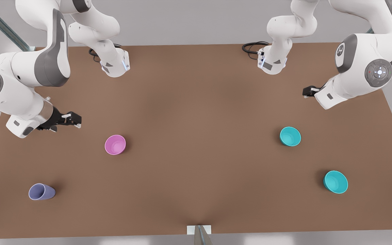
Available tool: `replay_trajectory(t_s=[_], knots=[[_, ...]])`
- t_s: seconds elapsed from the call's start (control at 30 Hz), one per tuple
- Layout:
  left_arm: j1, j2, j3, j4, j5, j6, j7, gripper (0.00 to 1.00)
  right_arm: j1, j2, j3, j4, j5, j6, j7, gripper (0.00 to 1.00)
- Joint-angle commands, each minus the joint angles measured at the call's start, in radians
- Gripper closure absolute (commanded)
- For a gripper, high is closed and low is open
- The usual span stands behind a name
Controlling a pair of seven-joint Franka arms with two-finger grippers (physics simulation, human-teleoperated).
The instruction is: Stack the blue bowl on the pink bowl
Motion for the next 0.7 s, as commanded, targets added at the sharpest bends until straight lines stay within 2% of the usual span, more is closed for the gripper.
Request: replay_trajectory(t_s=[0.0, 0.07, 0.13, 0.17, 0.2, 0.23, 0.3, 0.43, 0.57, 0.67], knots=[[-0.014, 0.0, -0.001, 0.001, 0.001, 0.013, 0.058, 0.0, -0.001, -0.001, 0.001, -0.002, 0.0, 0.015, -0.059, 0.0], [-0.014, 0.0, -0.001, 0.001, 0.001, 0.013, 0.058, 0.0, -0.001, 0.017, 0.001, 0.008, 0.0, 0.013, -0.064, 0.0], [-0.015, 0.02, -0.001, 0.001, 0.0, 0.013, 0.058, 0.0, -0.008, 0.121, 0.001, 0.004, 0.051, 0.055, -0.064, 0.0], [-0.021, 0.052, -0.003, 0.001, 0.0, 0.013, 0.058, 0.0, -0.004, 0.168, 0.001, -0.018, 0.051, 0.11, -0.048, 0.0], [-0.018, 0.083, -0.003, 0.03, 0.0, 0.013, 0.056, 0.0, -0.005, 0.184, 0.001, -0.128, 0.059, 0.255, -0.047, 0.0], [-0.015, 0.117, -0.001, 0.062, 0.0, 0.016, 0.056, 0.0, -0.008, 0.181, 0.001, -0.214, 0.092, 0.345, -0.047, 0.0], [-0.017, 0.168, -0.003, 0.102, 0.0, 0.017, 0.009, 0.0, -0.007, 0.198, 0.001, -0.265, 0.117, 0.374, -0.045, 0.0], [0.006, 0.172, -0.004, 0.102, 0.004, 0.097, -0.102, 0.0, -0.017, 0.198, -0.001, -0.398, 0.152, 0.477, -0.048, 0.0], [0.003, 0.172, -0.006, 0.094, 0.004, 0.094, -0.102, 0.0, -0.017, 0.214, 0.001, -0.558, 0.152, 0.734, -0.048, 0.0], [0.002, 0.172, -0.008, 0.094, 0.004, 0.089, -0.102, 0.0, -0.025, 0.238, -0.001, -0.547, 0.18, 0.759, -0.048, 0.0]])
